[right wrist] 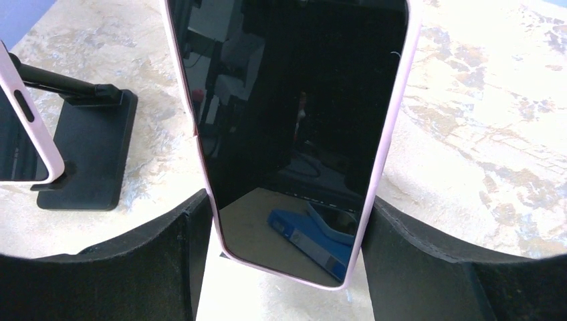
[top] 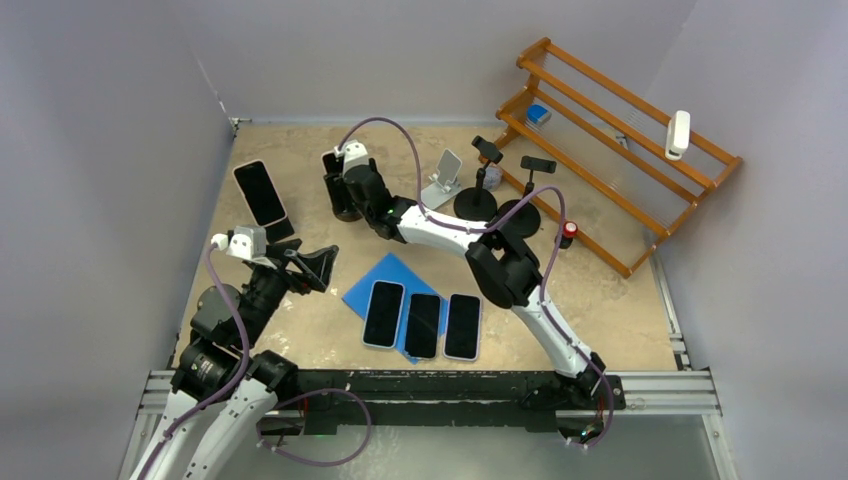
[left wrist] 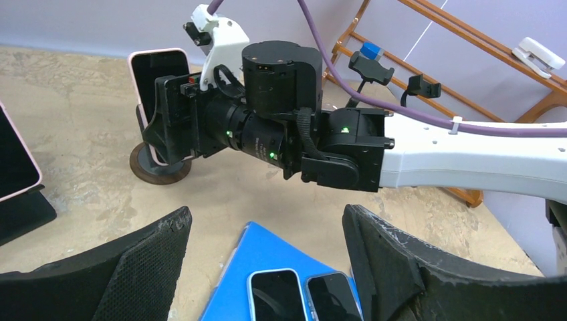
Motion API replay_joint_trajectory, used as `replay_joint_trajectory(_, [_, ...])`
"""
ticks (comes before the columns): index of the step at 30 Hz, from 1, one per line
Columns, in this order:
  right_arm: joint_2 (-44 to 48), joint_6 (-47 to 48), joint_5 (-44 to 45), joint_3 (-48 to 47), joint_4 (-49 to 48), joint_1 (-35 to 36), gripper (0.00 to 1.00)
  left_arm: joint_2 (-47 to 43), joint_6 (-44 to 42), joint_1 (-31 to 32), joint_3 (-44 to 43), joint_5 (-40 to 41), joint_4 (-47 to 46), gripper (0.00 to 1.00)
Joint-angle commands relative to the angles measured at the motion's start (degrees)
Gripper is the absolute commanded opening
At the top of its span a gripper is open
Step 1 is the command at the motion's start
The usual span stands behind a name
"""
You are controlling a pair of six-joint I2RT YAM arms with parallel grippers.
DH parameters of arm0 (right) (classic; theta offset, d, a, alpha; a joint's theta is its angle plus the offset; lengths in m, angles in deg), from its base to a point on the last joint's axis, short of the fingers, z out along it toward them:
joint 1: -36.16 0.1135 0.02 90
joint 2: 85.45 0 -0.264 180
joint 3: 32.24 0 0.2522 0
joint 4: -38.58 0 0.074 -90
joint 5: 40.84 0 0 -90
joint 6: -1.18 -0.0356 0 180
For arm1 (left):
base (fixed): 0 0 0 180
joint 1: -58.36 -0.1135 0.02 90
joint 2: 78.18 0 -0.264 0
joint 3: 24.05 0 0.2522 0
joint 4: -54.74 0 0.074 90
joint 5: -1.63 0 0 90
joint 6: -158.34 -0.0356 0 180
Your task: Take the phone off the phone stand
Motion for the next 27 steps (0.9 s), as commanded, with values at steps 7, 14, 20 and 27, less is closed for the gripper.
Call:
replay_joint_trajectory(7, [11.6,-0.5,1.9,6.2,-9.6,0.5,0.55,-0.2,1.1,-0.2,-1.6,0.1,-1.0,0.82])
replay_joint_trajectory(14, [19.6,-2.1,1.8,15.6,-12.2,0.5,0.53,-0.7,1.1,-0.3,-1.6,0.2,-1.0,0.82])
replay_joint_trajectory(20, [33.3,-5.9,1.4,32.1,-14.7,0.6,0.52,-1.4,1.1,-0.2,-1.5,0.4,-1.0,0.81])
replay_joint_trajectory(27, [50.7,-8.6,2.4,50.0,-10.1,1.2,0.51,-2.4,1.3,-0.2,-1.5,0.6,-1.0,0.81])
